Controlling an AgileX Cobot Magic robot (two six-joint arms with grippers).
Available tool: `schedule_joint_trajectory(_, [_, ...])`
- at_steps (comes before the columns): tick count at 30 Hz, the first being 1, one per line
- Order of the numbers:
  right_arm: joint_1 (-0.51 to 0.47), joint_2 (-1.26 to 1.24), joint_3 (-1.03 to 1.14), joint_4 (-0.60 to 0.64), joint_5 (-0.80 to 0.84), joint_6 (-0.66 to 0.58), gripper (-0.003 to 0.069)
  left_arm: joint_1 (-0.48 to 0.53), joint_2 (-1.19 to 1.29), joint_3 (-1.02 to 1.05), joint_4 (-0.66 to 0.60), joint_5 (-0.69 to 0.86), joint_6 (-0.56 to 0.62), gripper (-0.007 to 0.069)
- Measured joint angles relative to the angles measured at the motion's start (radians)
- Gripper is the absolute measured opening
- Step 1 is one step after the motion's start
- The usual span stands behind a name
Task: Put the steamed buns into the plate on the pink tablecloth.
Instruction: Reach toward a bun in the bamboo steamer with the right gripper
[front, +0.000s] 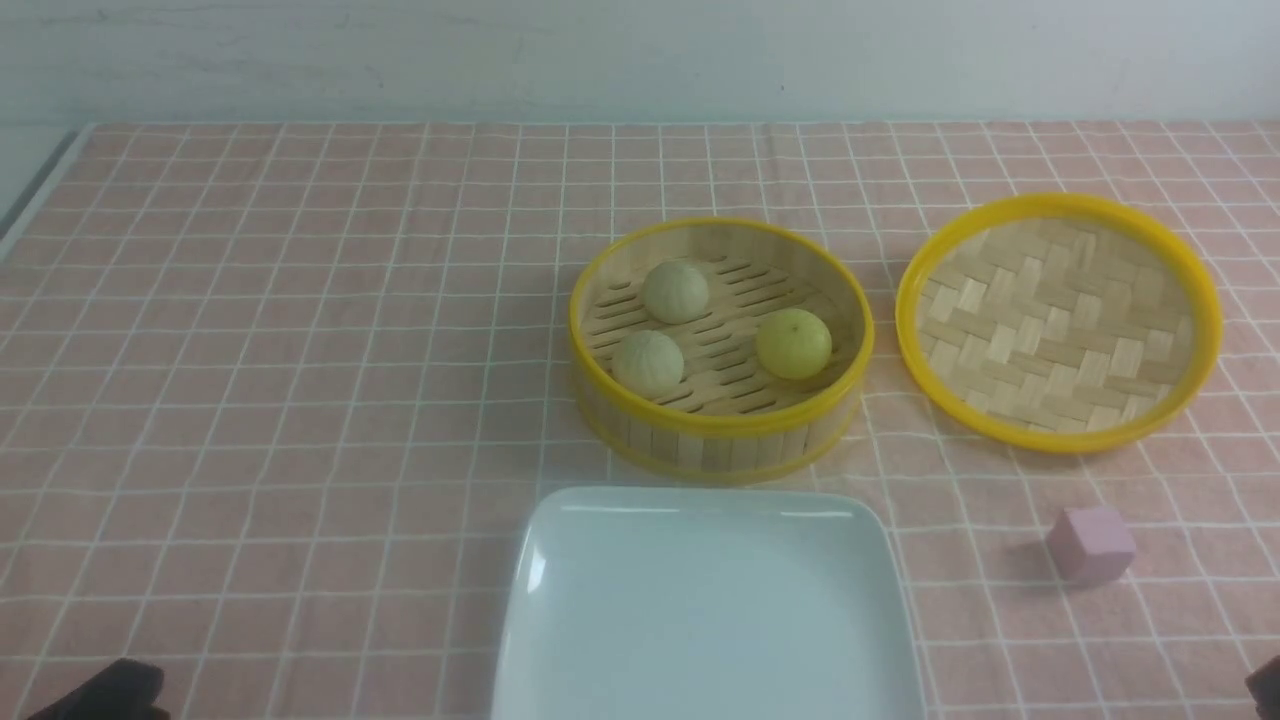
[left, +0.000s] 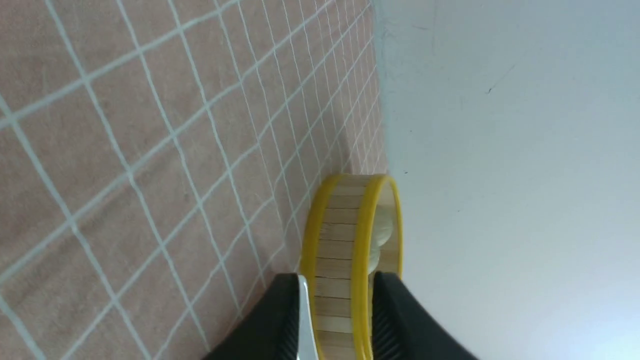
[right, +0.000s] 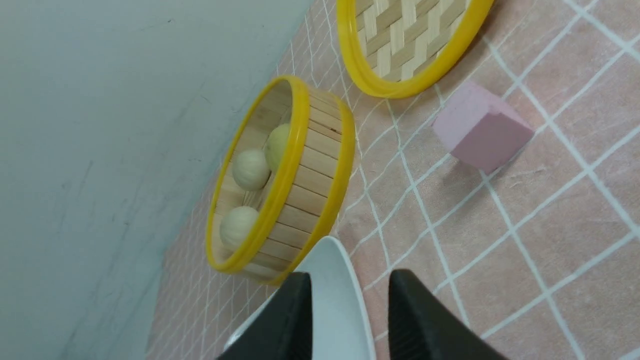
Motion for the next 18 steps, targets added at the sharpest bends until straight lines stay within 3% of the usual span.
schedule_joint_trajectory(5, [0.000,0.000,-0.024,0.002,0.015,-0.027,0.0197,0.000,0.000,-0.003,-0.008,-0.005,0.050,0.0232])
schedule_joint_trajectory(8, [0.000,0.001,-0.103,-0.011,0.027,-0.117,0.0133,0.000,0.000,-0.060,-0.007,0.069,0.191,0.0200])
schedule_joint_trajectory(11, [0.000,0.050,-0.236,-0.068,0.039,-0.242,0.0025,0.000,0.011,-0.167,-0.003,0.149,0.362,0.0122])
schedule_joint_trajectory(14, [0.000,0.230,-0.384,-0.207,0.154,-0.337,-0.0011,0.000,0.135,-0.286,0.039,0.274,0.490,0.0024])
schedule_joint_trajectory(18, [0.000,0.466,-0.487,-0.349,0.346,-0.343,-0.0011,0.000,0.329,-0.369,0.089,0.406,0.549,0.0001])
